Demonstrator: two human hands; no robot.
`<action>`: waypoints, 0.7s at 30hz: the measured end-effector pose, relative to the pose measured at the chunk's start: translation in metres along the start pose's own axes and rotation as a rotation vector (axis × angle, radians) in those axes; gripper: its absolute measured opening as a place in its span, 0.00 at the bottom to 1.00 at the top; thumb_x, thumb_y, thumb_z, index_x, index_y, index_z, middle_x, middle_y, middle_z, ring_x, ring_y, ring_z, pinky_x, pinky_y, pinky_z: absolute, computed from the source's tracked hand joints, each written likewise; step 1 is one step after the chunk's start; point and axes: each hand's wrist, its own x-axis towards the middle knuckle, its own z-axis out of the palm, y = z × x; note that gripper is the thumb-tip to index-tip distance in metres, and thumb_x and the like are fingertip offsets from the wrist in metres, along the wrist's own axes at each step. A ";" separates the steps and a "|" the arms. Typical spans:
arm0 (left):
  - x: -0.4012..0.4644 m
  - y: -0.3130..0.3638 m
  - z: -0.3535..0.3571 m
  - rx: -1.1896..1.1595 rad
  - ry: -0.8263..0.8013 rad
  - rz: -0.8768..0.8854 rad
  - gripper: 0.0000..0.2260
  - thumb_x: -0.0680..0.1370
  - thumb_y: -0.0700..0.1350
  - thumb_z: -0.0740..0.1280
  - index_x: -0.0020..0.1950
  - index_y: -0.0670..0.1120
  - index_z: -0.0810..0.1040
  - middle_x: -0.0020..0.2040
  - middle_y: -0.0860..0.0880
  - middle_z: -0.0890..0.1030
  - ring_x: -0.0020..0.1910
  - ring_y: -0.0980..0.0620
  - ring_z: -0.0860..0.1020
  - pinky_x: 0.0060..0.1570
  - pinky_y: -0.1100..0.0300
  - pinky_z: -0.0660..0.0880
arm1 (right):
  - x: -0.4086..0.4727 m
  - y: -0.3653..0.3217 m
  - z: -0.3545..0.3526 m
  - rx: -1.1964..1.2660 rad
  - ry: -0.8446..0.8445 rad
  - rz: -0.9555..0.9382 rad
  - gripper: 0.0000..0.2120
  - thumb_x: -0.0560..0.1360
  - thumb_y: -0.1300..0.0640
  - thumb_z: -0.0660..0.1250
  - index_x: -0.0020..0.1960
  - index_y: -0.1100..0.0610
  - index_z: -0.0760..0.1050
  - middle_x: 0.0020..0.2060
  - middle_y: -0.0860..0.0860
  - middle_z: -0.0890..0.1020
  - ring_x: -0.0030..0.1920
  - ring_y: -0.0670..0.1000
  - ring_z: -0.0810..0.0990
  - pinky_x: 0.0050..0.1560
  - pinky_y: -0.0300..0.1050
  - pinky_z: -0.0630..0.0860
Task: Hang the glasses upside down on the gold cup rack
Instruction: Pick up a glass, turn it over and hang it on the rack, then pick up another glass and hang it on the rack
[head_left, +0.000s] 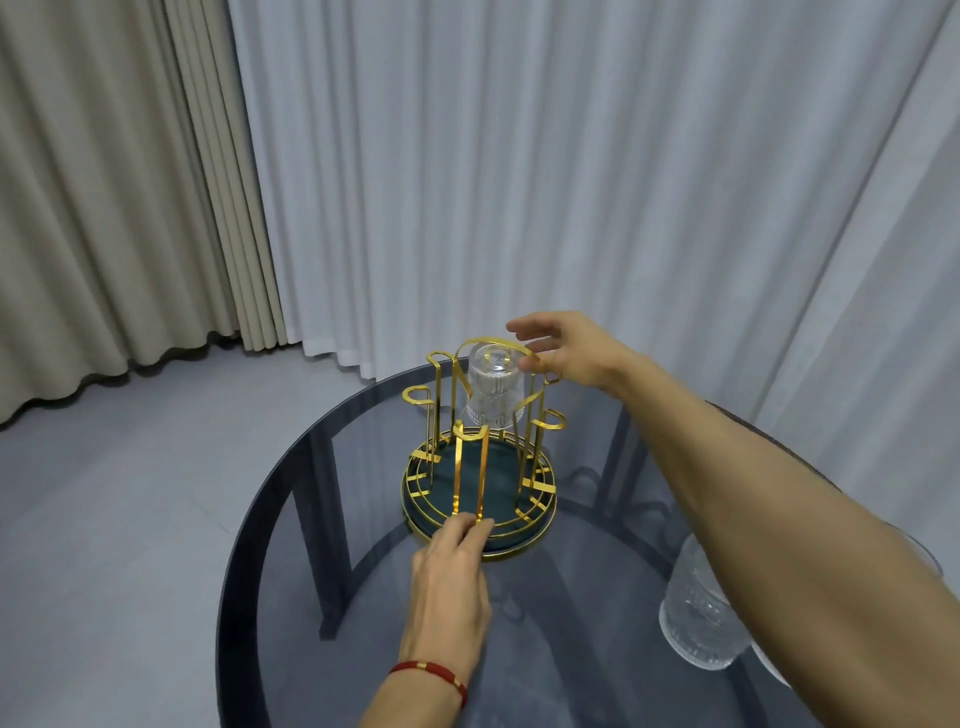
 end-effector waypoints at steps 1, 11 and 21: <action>-0.001 0.002 0.000 0.009 0.006 0.000 0.23 0.80 0.35 0.64 0.74 0.50 0.73 0.71 0.53 0.73 0.69 0.53 0.72 0.70 0.60 0.67 | -0.008 0.002 -0.002 0.003 0.074 0.003 0.24 0.78 0.61 0.74 0.73 0.53 0.76 0.68 0.56 0.80 0.67 0.57 0.81 0.61 0.52 0.82; -0.013 0.019 -0.011 -0.014 0.000 -0.088 0.27 0.76 0.31 0.66 0.74 0.47 0.72 0.78 0.49 0.68 0.73 0.46 0.72 0.71 0.52 0.70 | -0.139 0.000 -0.008 -0.246 0.259 -0.045 0.16 0.78 0.62 0.66 0.64 0.54 0.83 0.58 0.46 0.85 0.55 0.46 0.82 0.63 0.44 0.77; -0.053 0.069 -0.022 -0.108 0.021 0.158 0.18 0.75 0.34 0.67 0.64 0.44 0.80 0.65 0.48 0.77 0.66 0.49 0.74 0.68 0.56 0.69 | -0.284 0.014 0.001 -0.378 0.371 -0.066 0.15 0.76 0.65 0.68 0.61 0.55 0.84 0.56 0.51 0.86 0.57 0.52 0.83 0.63 0.52 0.77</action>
